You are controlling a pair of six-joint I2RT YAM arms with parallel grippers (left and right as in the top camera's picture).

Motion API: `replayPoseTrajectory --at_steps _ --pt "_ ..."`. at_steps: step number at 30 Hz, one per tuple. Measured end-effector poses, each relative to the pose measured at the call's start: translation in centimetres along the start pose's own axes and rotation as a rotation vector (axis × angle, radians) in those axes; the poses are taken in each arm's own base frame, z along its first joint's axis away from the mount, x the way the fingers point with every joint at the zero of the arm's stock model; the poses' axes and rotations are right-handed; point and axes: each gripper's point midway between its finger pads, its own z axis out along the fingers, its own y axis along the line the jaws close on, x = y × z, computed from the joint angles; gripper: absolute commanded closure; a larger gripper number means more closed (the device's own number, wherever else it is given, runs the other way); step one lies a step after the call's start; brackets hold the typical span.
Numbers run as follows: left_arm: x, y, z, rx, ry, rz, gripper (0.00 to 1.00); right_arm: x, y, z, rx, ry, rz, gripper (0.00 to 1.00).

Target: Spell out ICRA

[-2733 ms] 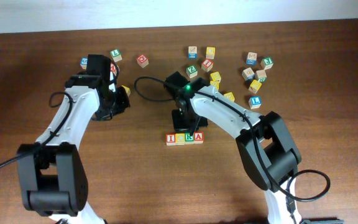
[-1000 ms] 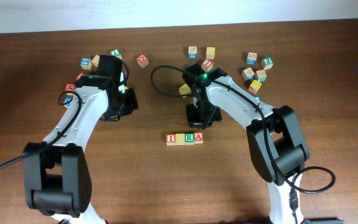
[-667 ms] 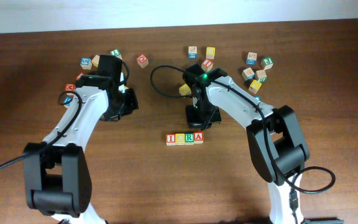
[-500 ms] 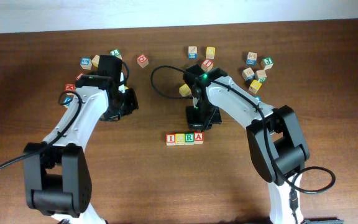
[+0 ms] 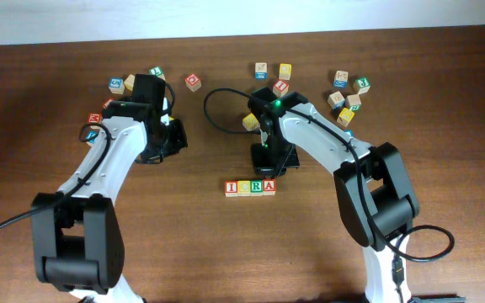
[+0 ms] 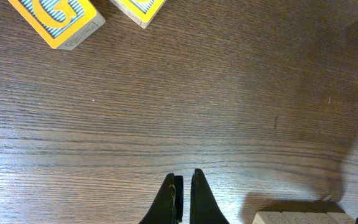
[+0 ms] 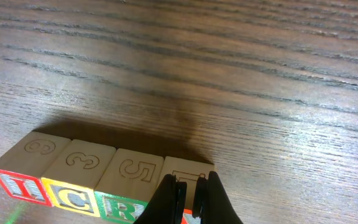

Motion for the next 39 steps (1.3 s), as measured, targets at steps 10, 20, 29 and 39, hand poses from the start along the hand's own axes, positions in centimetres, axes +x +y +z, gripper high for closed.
replayPoseTrajectory --at_steps 10,20,29,39 --pt "0.5 -0.2 0.0 0.013 0.024 0.01 1.0 -1.5 -7.0 -5.8 0.025 0.027 0.208 0.96" --pt "4.4 -6.1 0.5 0.036 0.079 0.168 1.0 -0.3 -5.9 -1.6 0.045 0.053 0.13 0.96" --pt "2.6 -2.9 0.4 -0.087 0.016 0.088 1.0 -2.2 -2.0 -0.7 -0.009 -0.05 0.081 0.96" --pt "2.9 -2.3 0.3 -0.107 0.032 0.079 1.0 -0.6 0.4 0.1 0.014 -0.027 0.057 0.96"
